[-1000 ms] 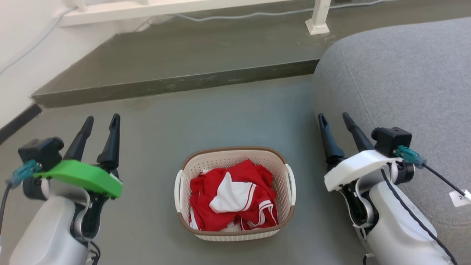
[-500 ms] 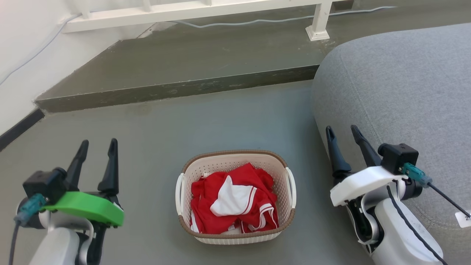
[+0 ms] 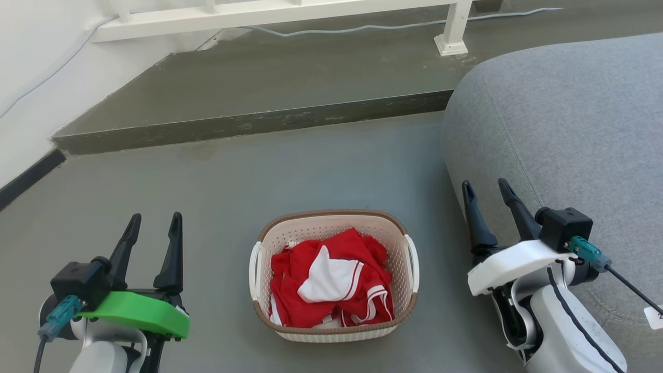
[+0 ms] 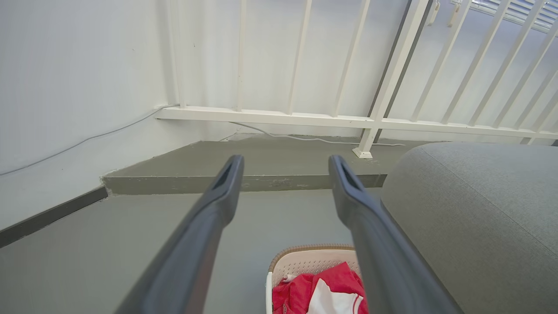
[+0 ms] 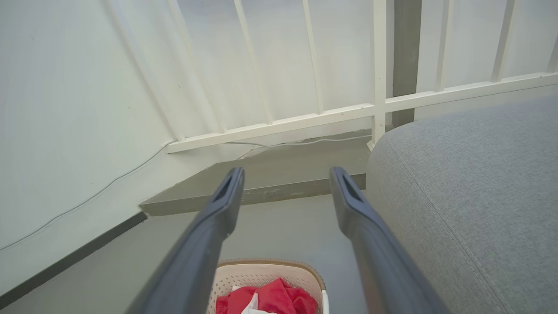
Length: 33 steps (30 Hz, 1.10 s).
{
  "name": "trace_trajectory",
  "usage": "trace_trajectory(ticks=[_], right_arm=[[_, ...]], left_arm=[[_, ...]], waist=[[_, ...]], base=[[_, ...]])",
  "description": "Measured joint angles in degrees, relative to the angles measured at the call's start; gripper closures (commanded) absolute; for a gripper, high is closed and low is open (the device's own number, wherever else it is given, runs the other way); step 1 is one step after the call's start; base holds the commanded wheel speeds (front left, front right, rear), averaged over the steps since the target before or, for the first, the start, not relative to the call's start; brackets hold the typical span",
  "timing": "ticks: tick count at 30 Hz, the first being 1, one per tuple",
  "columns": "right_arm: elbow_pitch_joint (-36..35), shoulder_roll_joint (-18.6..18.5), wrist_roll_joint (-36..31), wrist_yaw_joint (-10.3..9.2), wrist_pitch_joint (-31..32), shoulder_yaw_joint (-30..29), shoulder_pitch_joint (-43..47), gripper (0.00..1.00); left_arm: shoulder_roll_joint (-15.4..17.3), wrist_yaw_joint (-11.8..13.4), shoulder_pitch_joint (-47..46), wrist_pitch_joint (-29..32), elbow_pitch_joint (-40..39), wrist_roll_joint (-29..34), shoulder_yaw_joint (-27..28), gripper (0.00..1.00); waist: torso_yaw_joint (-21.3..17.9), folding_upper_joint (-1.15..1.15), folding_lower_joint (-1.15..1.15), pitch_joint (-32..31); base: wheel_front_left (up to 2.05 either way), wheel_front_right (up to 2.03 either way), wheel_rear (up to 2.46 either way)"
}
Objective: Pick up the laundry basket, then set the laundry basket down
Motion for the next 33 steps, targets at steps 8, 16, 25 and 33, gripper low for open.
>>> trace_trajectory(ticks=[8, 16, 25, 33], right_arm=[[-0.30, 0.12, -0.49, 0.08, 0.00, -0.45, 1.25, 0.00], [-0.71, 0.41, -1.10, 0.25, 0.00, -0.77, 1.26, 0.00], [-0.88, 0.96, -1.49, 0.78, 0.00, -1.35, 2.13, 0.00], [-0.89, 1.21, -1.97, 0.85, 0.00, -1.83, 2.13, 0.00]], left_arm=[[-1.71, -0.53, 1.16, 0.00, -0.73, 1.86, 1.87, 0.00], [-2.64, -1.48, 2.05, 0.00, -1.18, 2.96, 3.31, 0.00], [-3.50, -2.19, 2.38, 0.00, -1.41, 4.75, 3.74, 0.00], [-3.78, -2.44, 3.21, 0.00, -1.37, 5.44, 4.32, 0.00]], waist=[[0.33, 0.00, 0.00, 0.10], [0.29, 0.00, 0.00, 0.22], [0.15, 0.00, 0.00, 0.27], [0.04, 0.00, 0.00, 0.41]], base=[[0.00, 0.00, 0.00], [0.00, 0.00, 0.00], [0.00, 0.00, 0.00], [0.00, 0.00, 0.00]])
